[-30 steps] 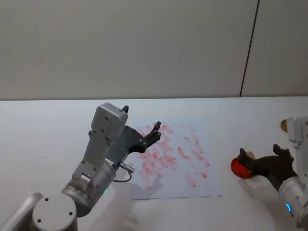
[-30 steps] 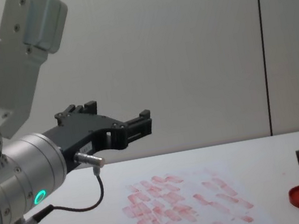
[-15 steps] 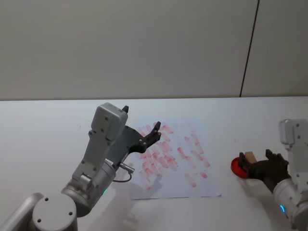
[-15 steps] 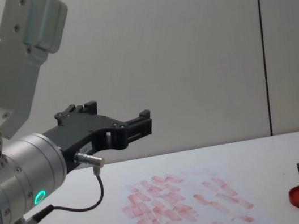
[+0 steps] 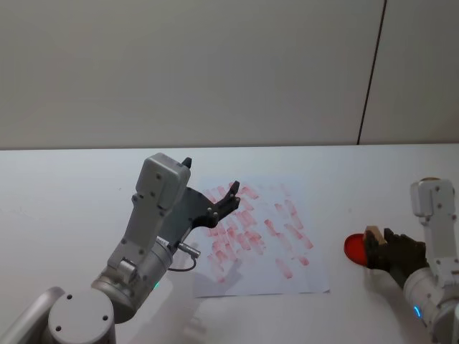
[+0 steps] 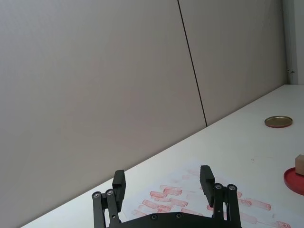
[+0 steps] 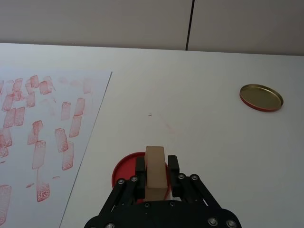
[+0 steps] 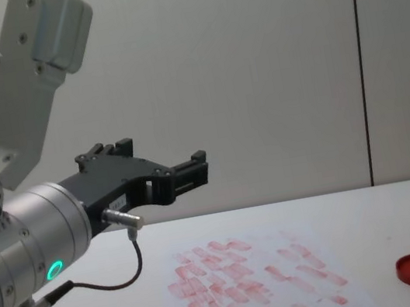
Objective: Use the one hand to pick up the stamp and affix it onto the A4 paper.
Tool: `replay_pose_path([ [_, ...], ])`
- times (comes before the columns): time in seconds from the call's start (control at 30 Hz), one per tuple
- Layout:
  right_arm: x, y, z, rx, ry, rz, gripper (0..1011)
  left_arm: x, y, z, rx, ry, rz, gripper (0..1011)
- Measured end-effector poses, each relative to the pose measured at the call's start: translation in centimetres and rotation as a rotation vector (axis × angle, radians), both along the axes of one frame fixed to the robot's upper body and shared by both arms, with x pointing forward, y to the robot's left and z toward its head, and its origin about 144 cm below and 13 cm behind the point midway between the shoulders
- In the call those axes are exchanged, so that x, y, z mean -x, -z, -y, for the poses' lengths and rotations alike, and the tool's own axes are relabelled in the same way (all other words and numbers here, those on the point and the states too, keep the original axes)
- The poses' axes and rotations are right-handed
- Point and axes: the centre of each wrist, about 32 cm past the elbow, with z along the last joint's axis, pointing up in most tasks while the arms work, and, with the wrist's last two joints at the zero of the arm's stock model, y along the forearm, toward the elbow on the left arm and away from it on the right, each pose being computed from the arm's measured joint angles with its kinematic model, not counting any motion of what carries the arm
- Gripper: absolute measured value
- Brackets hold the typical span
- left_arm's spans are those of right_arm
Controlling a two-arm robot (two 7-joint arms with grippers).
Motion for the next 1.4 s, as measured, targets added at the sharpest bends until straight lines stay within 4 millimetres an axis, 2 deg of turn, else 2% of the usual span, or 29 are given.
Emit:
replay_pose_path([
  [0.1,-0.12,0.14,-0.01,0.003,0.003,-0.007,241,0.0,0.0,0.0,0.0,0.0,0.0,993],
  [0.17,-0.17,0.17,-0.01,0.005,0.005,-0.008,225,0.0,0.0,0.0,0.0,0.0,0.0,993],
  [1.03,-0.75,0.64,0.52,0.004,0.026,-0.037,222,0.0,0.0,0.0,0.0,0.0,0.0,993],
  [1.4,-0.74,-0.06,0.71,-0.002,0.02,0.011,222,0.0,0.0,0.0,0.0,0.0,0.0,993],
])
